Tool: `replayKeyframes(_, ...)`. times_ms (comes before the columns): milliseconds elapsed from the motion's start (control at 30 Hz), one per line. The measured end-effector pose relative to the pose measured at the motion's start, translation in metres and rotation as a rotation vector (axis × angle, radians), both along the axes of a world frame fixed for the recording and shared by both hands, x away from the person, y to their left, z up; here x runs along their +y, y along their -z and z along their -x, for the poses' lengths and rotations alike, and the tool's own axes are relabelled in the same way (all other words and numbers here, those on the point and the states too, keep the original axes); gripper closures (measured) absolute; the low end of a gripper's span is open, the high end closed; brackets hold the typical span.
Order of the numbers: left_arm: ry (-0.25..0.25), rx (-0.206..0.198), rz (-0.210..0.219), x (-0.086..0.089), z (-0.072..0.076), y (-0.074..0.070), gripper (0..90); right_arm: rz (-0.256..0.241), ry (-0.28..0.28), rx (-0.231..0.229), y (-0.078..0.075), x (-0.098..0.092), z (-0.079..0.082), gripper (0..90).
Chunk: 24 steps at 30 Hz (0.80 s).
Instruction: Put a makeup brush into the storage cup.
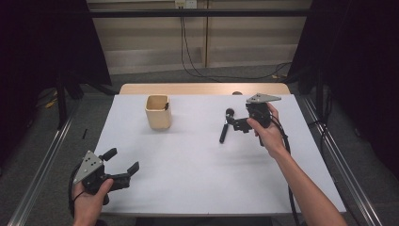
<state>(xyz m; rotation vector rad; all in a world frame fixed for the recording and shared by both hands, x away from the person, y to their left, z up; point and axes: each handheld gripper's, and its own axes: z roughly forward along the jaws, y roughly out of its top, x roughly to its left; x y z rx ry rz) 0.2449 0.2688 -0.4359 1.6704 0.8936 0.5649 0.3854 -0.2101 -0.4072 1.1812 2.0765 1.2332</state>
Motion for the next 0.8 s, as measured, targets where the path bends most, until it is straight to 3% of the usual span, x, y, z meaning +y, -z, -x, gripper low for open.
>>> replayKeyframes(233,-0.002,-0.014,0.003,0.001,0.003,-0.002,3.6,0.042,0.02,0.077,0.0,0.001,-0.021,1.4)
replayKeyframes(467,-0.001,-0.011,0.001,0.002,0.002,-0.001,3.6,0.08,0.004,0.214,0.009,0.004,-0.034,2.5)
replayKeyframes(667,0.002,-0.007,0.003,0.0,0.003,-0.001,3.6,0.106,-0.018,0.258,0.011,0.005,-0.041,3.6)
replayKeyframes(800,0.005,-0.007,-0.003,-0.001,0.003,-0.001,3.5,0.132,-0.007,0.324,0.014,0.007,-0.046,3.6)
